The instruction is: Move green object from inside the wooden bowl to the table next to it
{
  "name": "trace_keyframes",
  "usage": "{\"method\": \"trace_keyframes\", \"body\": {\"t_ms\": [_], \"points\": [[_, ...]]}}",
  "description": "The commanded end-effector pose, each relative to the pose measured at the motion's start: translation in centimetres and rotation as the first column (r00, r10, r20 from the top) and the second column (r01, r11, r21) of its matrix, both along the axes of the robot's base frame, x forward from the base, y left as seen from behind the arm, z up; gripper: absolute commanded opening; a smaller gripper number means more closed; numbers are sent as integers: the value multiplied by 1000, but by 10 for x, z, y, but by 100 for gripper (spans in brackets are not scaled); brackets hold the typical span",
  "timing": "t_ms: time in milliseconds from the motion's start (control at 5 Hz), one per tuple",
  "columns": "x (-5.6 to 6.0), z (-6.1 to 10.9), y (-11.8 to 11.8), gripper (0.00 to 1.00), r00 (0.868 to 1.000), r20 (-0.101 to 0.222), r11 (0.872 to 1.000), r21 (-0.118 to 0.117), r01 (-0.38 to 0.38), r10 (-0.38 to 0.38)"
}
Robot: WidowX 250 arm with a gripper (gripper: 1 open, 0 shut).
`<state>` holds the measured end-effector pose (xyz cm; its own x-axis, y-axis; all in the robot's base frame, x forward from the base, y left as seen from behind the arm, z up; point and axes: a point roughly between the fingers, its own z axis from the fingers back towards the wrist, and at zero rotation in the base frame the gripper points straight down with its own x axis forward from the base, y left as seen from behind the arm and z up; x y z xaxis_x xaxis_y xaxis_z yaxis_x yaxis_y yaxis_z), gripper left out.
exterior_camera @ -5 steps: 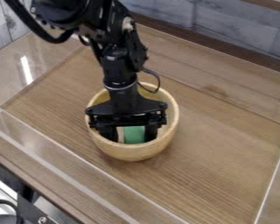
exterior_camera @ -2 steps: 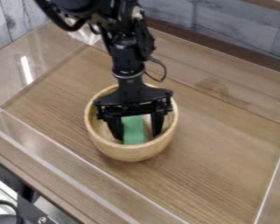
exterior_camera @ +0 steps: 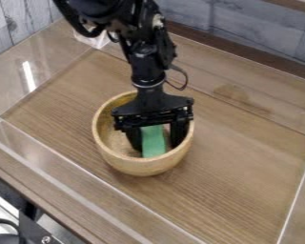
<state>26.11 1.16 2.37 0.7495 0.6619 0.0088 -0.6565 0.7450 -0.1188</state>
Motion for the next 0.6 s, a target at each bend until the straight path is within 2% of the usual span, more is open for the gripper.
{"method": "trace_keyframes", "body": {"t_ms": [0, 400], "points": [[9, -2, -7, 100, 1000, 24, 1000, -6, -12, 12], [6, -9, -15, 100, 1000, 18, 1000, -13, 18, -18]]}}
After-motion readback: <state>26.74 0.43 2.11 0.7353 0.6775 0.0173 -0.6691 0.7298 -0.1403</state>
